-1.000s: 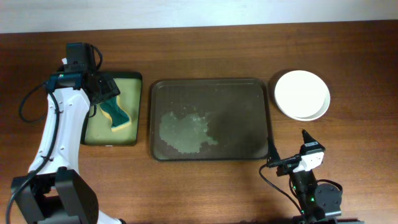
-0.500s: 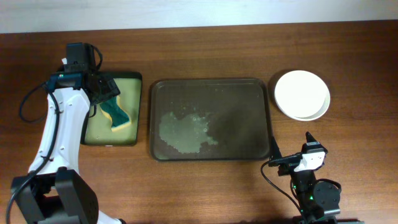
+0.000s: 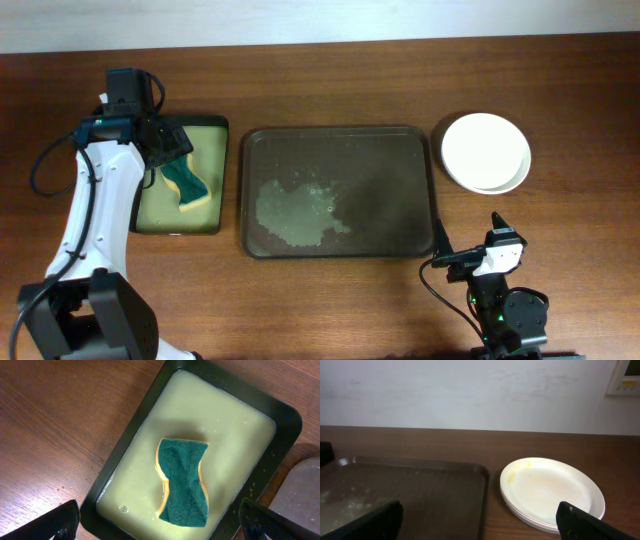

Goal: Clean dirty plates on tray and stack at the side

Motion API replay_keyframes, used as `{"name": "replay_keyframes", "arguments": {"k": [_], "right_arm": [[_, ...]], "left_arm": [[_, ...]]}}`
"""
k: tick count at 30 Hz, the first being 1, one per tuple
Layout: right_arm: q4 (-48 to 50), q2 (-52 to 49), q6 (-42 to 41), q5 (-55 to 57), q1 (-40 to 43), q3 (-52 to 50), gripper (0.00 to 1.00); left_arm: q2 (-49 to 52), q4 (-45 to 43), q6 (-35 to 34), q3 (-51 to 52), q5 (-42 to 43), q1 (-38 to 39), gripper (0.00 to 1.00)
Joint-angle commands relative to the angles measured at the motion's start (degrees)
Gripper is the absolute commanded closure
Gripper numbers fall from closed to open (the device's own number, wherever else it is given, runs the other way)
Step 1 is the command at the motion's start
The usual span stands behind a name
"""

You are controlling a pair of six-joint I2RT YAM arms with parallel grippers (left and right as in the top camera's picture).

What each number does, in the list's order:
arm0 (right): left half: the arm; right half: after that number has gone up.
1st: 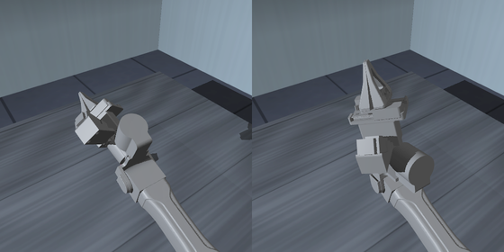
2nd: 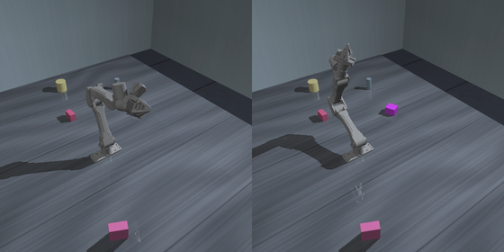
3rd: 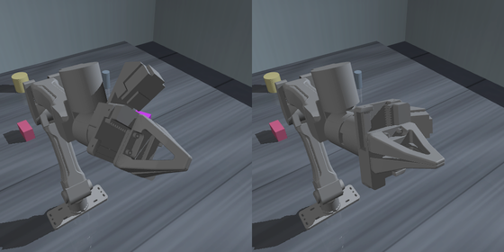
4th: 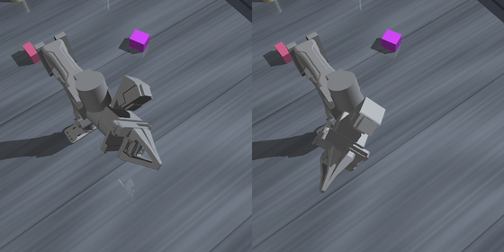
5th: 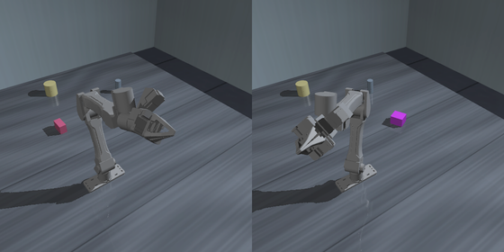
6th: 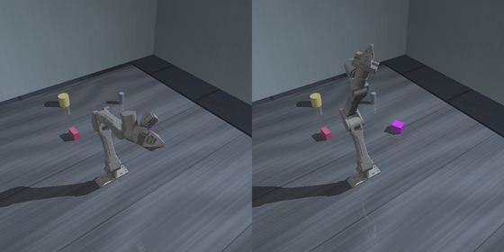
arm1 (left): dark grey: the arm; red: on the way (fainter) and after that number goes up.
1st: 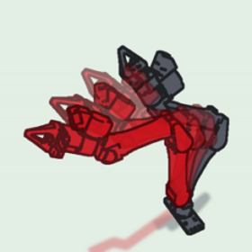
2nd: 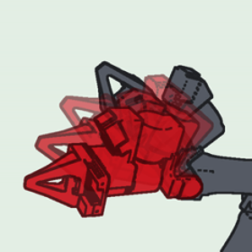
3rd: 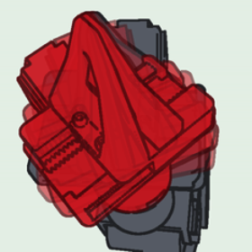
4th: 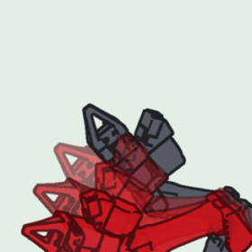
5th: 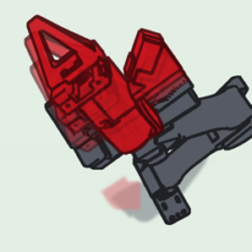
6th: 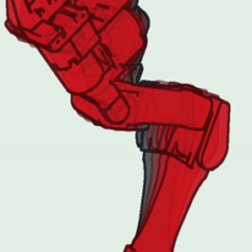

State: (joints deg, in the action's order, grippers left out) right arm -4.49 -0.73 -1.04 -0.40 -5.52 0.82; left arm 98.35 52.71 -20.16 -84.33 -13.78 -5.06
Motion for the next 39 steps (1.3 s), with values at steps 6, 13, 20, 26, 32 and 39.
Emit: {"name": "replay_keyframes", "arguments": {"k": [6, 13, 20, 26, 32, 39], "right_arm": [[-0.17, 0.55, 0.2, 0.9, -0.42, -0.5, 0.02], [-0.17, 0.55, 0.2, 0.9, -0.42, -0.5, 0.02], [-0.17, 0.55, 0.2, 0.9, -0.42, -0.5, 0.01], [-0.17, 0.55, 0.2, 0.9, -0.42, -0.5, 0.02], [-0.17, 0.55, 0.2, 0.9, -0.42, -0.5, 0.02], [-0.17, 0.55, 0.2, 0.9, -0.42, -0.5, 0.02]], "left_arm": [[-8.57, 3.72, 0.33, 4.46, 3.5, 0.07, 0.01], [-35.89, -16.87, 8.59, 34.07, 10.43, 0.07, 0.01], [-71.52, -40.3, 27.58, 65.35, 26.45, 0.07, 0.01], [-87.21, -47.74, 27.61, 76.24, 26.01, 0.07, 0.01], [-96.96, -49.68, 17.09, 83.84, 12.46, 1.68, 0.01], [-98.07, -48.48, 16.13, 83.84, 6.56, 4.92, 0.01]]}}
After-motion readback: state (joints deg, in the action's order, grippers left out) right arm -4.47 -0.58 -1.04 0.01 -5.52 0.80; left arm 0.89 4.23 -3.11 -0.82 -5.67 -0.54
